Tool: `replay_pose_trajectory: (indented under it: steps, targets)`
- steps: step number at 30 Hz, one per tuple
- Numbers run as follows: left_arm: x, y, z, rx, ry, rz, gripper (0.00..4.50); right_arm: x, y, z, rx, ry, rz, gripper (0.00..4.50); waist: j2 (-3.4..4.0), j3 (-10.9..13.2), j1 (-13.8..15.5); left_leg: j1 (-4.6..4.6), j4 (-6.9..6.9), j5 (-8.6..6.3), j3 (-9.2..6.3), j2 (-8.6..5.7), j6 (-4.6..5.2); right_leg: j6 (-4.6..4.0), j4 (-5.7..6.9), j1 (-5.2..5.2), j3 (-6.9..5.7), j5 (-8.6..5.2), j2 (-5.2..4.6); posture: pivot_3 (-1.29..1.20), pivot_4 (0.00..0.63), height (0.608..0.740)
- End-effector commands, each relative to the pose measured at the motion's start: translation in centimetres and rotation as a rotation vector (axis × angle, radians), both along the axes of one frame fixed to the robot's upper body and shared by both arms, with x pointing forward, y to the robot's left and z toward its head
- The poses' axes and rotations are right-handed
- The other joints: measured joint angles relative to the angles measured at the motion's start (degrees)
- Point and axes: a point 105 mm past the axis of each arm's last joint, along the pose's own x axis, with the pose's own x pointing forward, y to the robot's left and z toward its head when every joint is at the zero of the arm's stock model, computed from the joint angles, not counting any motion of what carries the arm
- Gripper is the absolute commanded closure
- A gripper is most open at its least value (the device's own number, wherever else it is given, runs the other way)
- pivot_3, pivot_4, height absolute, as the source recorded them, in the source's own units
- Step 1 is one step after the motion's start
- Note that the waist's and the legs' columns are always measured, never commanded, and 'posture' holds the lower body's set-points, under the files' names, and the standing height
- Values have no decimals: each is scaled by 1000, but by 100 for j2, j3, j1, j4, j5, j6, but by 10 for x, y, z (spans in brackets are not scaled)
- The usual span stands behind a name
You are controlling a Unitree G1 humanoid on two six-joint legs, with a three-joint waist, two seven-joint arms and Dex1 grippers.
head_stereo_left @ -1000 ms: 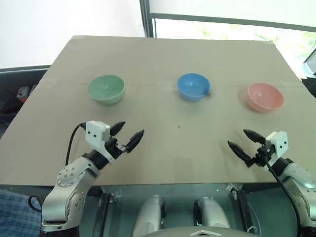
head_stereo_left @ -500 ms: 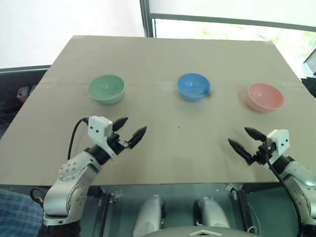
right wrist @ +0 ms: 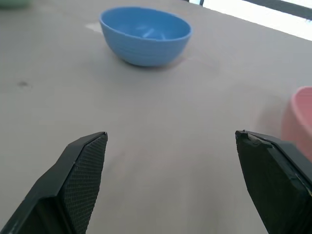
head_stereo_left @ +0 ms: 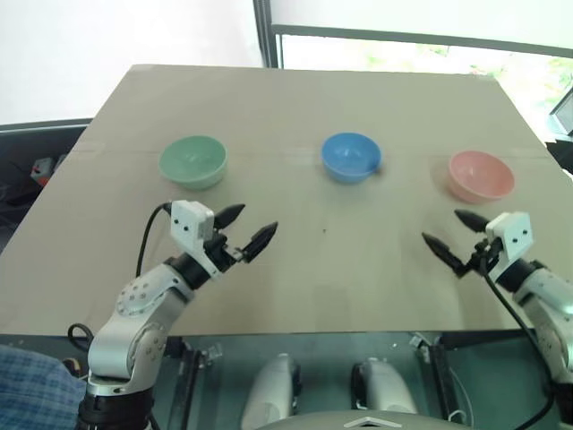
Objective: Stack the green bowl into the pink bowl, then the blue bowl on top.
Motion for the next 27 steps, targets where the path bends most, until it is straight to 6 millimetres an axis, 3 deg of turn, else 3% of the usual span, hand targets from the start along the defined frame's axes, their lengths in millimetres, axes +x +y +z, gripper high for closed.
replay_pose_trajectory:
  steps: [1, 7, 13, 20, 24, 27]
  targets:
    - [-9, -21, 18, -17, -48, -129, 0, 15, -9, 17, -133, -31, -21, 95, 0, 0, 0, 0, -1, 0, -1, 1, 0, 0, -1, 0, -1, 0, 2, 0, 150, 740]
    - [-25, -48, 27, 14, -33, -351, 0, 49, -31, 30, -320, 22, -71, 95, 0, 2, -6, -3, 1, 0, 5, 0, 0, 1, -4, -1, 2, 0, 3, 0, 150, 740]
    - [-35, -52, 27, 165, -3, -514, 0, 79, -51, 29, -431, 100, -113, 95, 3, 4, -3, -5, -2, 1, 3, 0, 0, 0, -9, -3, 0, 0, 8, 0, 150, 740]
    - [-31, -58, 33, 222, -26, -574, 0, 104, -67, 5, -494, 277, -134, 95, 10, 12, -26, -18, -3, 1, 5, -2, 1, 3, -27, -7, 0, 1, 7, 0, 150, 740]
    - [-30, -61, 36, 197, -24, -575, 0, 113, -73, 1, -528, 298, -152, 95, 12, 14, -37, -23, -8, 2, 4, 0, -1, 3, -33, -10, -4, 1, 8, 0, 150, 740]
    - [-29, -61, 38, 205, -35, -576, 0, 119, -73, 4, -538, 293, -158, 787, 12, 14, -40, -23, -7, 2, 3, -1, -1, 3, -35, -8, -6, 1, 6, 0, 150, 740]
